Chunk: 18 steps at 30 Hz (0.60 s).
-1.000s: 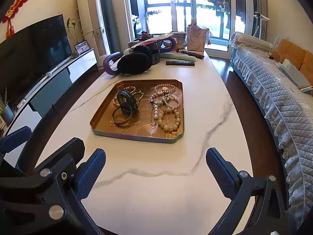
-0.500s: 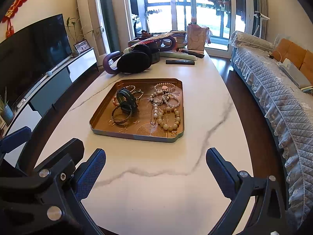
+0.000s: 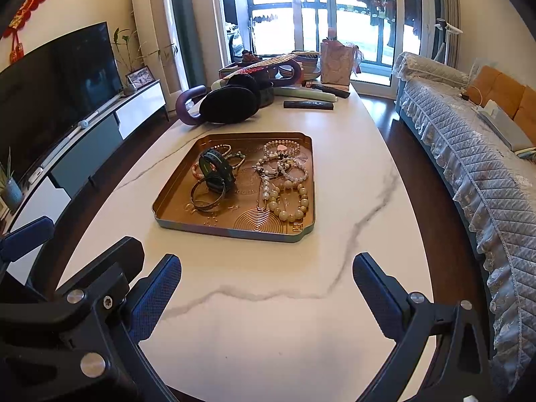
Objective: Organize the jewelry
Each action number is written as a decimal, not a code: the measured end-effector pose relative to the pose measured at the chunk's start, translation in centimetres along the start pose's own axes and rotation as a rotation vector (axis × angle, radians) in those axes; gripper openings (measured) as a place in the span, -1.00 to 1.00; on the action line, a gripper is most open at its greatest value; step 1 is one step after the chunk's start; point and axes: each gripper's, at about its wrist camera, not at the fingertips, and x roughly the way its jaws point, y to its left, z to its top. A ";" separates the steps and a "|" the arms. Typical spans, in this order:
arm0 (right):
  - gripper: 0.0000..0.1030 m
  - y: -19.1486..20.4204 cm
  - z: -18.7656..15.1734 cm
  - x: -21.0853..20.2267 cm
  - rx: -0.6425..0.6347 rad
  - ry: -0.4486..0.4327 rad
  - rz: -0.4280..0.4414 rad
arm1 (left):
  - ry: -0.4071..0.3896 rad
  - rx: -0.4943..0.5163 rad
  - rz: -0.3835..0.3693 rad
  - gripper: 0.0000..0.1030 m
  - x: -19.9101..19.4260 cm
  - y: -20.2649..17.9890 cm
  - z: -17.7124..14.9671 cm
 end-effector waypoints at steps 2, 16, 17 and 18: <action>0.98 0.0 0.0 0.0 -0.001 -0.001 -0.002 | 0.000 -0.001 0.001 1.00 0.0 0.0 0.0; 0.98 -0.1 -0.1 0.2 -0.002 -0.002 -0.006 | 0.012 -0.006 -0.007 1.00 -0.1 -0.4 -0.9; 0.98 -0.1 -0.1 0.2 -0.002 -0.002 -0.005 | 0.011 -0.006 -0.007 1.00 -0.1 -0.4 -0.8; 0.98 -0.2 -0.1 0.2 -0.002 -0.003 -0.006 | 0.011 -0.006 -0.008 1.00 -0.1 -0.4 -0.9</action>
